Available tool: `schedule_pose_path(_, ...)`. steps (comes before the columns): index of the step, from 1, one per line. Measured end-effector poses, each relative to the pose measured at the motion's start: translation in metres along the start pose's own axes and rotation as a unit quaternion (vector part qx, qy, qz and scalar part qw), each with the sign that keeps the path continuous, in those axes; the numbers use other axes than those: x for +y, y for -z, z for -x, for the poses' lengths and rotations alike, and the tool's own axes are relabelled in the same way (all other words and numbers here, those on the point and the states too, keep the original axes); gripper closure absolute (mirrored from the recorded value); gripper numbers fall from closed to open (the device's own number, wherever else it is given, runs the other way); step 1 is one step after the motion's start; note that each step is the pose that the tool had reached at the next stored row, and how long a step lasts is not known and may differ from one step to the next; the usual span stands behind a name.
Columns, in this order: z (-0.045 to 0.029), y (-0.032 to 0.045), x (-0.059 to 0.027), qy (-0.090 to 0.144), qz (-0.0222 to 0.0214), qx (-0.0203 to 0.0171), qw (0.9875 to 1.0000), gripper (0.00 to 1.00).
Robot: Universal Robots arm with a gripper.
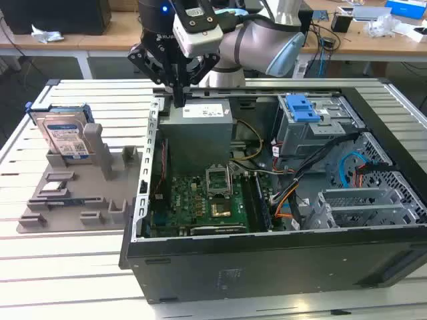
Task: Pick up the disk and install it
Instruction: 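Reach for the disk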
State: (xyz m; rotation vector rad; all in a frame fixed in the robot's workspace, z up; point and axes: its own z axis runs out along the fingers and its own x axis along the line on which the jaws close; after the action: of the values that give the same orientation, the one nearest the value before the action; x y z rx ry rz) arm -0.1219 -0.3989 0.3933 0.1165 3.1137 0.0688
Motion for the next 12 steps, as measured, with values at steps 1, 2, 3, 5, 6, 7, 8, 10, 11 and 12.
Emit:
schedule_pose_path(1, -0.0033, 0.0001, -0.0002, 0.0, 0.0, 0.0, 1.0, 0.89)
schedule_pose_path(2, -0.0107, 0.0003, -0.0008, 0.0, 0.0, 0.0, 1.0, 0.89)
schedule_pose_path(3, -0.016, 0.0004, -0.0012, 0.0, 0.0, 0.0, 1.0, 0.89)
schedule_pose_path(5, -0.0234, 0.0006, -0.0017, 0.0, 0.0001, 0.0, 1.0, 0.89)
schedule_pose_path(6, -0.0291, 0.0007, -0.0022, 0.0, 0.0001, 0.0, 1.0, 0.89)
schedule_pose_path(7, -0.0351, 0.0009, -0.0026, 0.0, 0.0, 0.0, 1.0, 0.89)
schedule_pose_path(8, -0.0401, 0.0011, -0.0029, 0.0, 0.0001, 0.0, 1.0, 0.89)
schedule_pose_path(10, -0.0507, 0.0013, -0.0038, 0.0, 0.0001, 0.0, 1.0, 0.89)
schedule_pose_path(11, -0.0556, 0.0015, -0.0041, 0.0, 0.0001, 0.0, 1.0, 0.89)
schedule_pose_path(12, -0.0609, 0.0016, -0.0045, 0.0, 0.0001, 0.0, 1.0, 0.89)
